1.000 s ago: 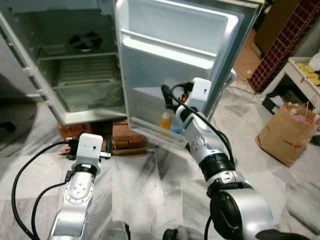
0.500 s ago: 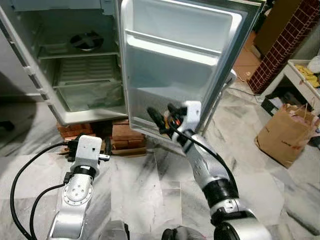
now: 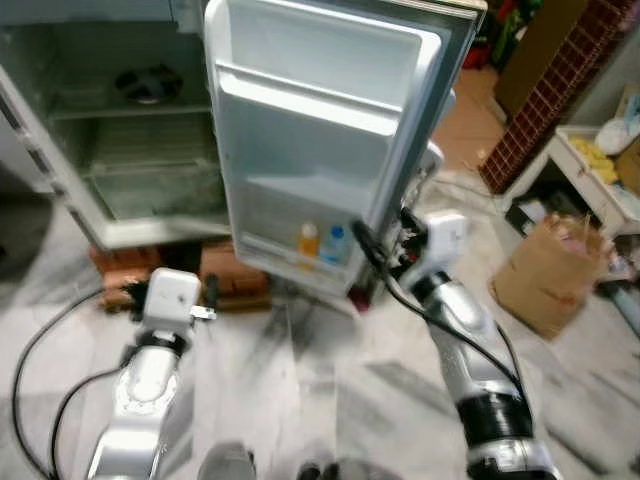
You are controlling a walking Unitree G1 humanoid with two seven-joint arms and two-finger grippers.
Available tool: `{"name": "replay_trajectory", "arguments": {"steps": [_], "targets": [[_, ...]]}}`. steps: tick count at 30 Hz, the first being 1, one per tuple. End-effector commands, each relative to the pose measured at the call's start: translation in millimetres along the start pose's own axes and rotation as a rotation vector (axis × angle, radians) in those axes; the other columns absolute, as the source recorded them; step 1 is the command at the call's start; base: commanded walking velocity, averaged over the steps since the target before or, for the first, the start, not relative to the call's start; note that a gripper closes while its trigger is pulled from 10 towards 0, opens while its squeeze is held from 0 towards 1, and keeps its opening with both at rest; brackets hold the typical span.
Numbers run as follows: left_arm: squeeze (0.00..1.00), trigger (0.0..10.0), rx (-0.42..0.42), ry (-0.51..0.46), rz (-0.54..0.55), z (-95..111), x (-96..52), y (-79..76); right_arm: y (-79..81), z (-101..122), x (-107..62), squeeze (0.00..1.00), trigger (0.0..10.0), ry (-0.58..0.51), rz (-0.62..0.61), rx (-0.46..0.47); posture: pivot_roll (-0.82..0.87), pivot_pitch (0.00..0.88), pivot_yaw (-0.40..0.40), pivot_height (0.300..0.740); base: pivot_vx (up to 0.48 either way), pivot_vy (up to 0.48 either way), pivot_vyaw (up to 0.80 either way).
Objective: Restocking fridge
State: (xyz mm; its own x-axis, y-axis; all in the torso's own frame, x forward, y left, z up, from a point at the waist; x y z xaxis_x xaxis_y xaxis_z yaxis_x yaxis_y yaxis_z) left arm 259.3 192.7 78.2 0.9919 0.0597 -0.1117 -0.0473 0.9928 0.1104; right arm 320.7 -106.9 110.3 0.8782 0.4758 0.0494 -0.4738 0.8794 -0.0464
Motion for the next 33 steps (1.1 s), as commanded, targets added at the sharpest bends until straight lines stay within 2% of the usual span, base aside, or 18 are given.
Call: {"name": "replay_trajectory", "arguments": {"steps": [1,6,9,12,15,20,26,27,30,33], "targets": [[0.00,10.0,-0.013,-0.007,-0.018,2,-1.4,-6.6,-9.7,-5,-13.5,0.00,10.0,0.040,0.004,-0.032,0.13,0.104,-0.071,0.740,0.472,0.000,0.00],[0.00,10.0,-0.027,0.000,0.013,1,-0.6,-1.3,-4.1,-6,-22.5,0.00,10.0,0.043,0.011,-0.052,0.13,0.102,-0.076,0.740,0.480,0.000,0.66],[0.00,10.0,-0.021,0.001,0.016,1,-1.0,-0.3,1.9,-8,-27.4,0.00,10.0,0.046,-0.031,-0.027,0.14,0.101,-0.074,0.740,0.480,0.000,0.76],[0.00,10.0,-0.021,0.003,0.015,1,-1.7,-0.3,6.3,-6,-29.0,0.00,10.0,0.027,-0.060,-0.052,0.14,0.101,-0.073,0.740,0.480,0.000,0.74],[0.00,10.0,-0.025,-0.005,0.025,1,-1.9,0.6,1.3,-5,-28.1,0.00,10.0,0.022,-0.122,-0.061,0.14,0.101,-0.073,0.740,0.480,0.000,0.64],[0.00,10.0,-0.033,-0.010,0.037,2,-1.9,-0.4,-22.6,2,-26.2,0.00,10.0,0.012,-0.307,-0.026,0.14,0.094,-0.075,0.740,0.192,0.000,0.22],[0.00,10.0,-0.037,-0.003,0.031,0,-3.2,-1.7,-28.0,-1,-31.7,0.00,10.0,0.022,-0.338,-0.028,0.14,0.095,-0.080,0.740,0.000,0.000,0.00],[0.00,10.0,-0.039,-0.003,0.031,0,-3.6,-2.1,-27.0,-2,-33.6,0.00,10.0,0.026,-0.323,-0.024,0.14,0.097,-0.083,0.740,0.000,0.000,0.00],[0.00,10.0,-0.044,-0.002,0.031,-1,-5.1,-3.0,-8.6,-7,-35.1,0.00,10.0,0.041,-0.147,0.048,0.14,0.100,-0.086,0.740,0.000,0.000,0.00],[0.00,10.0,-0.049,-0.003,0.030,-1,-5.2,-3.4,19.9,-10,-41.8,0.00,10.0,0.070,0.135,0.175,0.14,0.103,-0.084,0.740,0.000,0.000,0.00]]}}
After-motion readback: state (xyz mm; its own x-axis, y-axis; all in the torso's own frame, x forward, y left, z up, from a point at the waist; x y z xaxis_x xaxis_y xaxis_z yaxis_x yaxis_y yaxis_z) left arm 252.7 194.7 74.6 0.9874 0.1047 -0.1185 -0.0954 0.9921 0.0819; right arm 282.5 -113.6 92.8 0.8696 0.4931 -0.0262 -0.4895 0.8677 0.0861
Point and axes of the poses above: a point about 5 cm out from each wrist's last joint towards the gripper, its own x axis pointing out of the wrist towards the gripper, its own z axis along the axis of the wrist's last joint, y = z × x, the point moved 2 cm from there along x, pointing out of the wrist towards the gripper, and after that the axes turned 11 degrees about -x, right-handed, at the moved point
